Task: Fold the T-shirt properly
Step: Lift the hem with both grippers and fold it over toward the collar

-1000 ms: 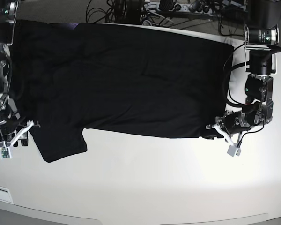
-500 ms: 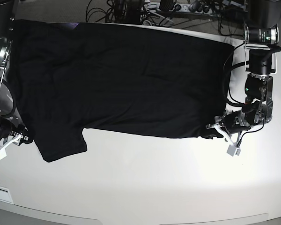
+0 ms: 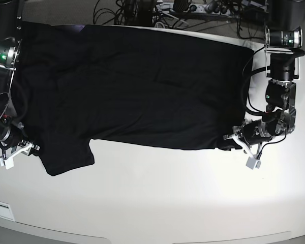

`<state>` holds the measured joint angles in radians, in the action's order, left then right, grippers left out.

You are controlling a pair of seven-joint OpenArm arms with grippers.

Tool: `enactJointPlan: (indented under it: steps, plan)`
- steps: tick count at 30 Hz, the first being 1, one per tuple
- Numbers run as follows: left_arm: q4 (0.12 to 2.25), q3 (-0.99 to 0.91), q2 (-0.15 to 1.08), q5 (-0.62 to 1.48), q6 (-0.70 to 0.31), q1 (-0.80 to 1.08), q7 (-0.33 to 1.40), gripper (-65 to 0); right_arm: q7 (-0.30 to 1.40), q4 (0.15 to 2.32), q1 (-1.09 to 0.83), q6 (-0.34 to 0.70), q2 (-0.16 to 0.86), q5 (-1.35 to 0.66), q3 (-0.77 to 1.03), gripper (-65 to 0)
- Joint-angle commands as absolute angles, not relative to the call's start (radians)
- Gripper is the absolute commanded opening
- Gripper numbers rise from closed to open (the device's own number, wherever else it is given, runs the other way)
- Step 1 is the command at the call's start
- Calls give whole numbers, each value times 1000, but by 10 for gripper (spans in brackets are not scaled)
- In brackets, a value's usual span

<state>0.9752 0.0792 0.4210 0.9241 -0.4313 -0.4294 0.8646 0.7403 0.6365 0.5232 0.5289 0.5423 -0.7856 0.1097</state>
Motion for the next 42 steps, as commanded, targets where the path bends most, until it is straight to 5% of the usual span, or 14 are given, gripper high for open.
enactJointPlan:
  steps: [1, 7, 10, 11, 22, 42]
  plan:
    - [975, 84, 432, 873, -419, -432, 923, -650, 764, 646, 537, 540, 551, -783, 112, -361]
    - [975, 84, 432, 873, -420, -432, 922, -650, 867, 646, 543, 679, 549, -965, 112, -392]
    - [975, 84, 432, 873, -420, -432, 922, -650, 912, 647, 553, 689, 550, -1003, 112, -628]
    - [975, 84, 432, 873, -420, -433, 922, -650, 915, 647, 557, 684, 551, -1002, 112, -650]
    - [993, 84, 432, 865, -686, -439, 921, -650, 960, 879, 538, 698, 581, -1003, 111, -650]
    - [1533, 85, 533, 885, -698, -212, 943, -650, 971, 1811, -99, 698, 778, -995, 177, -650]
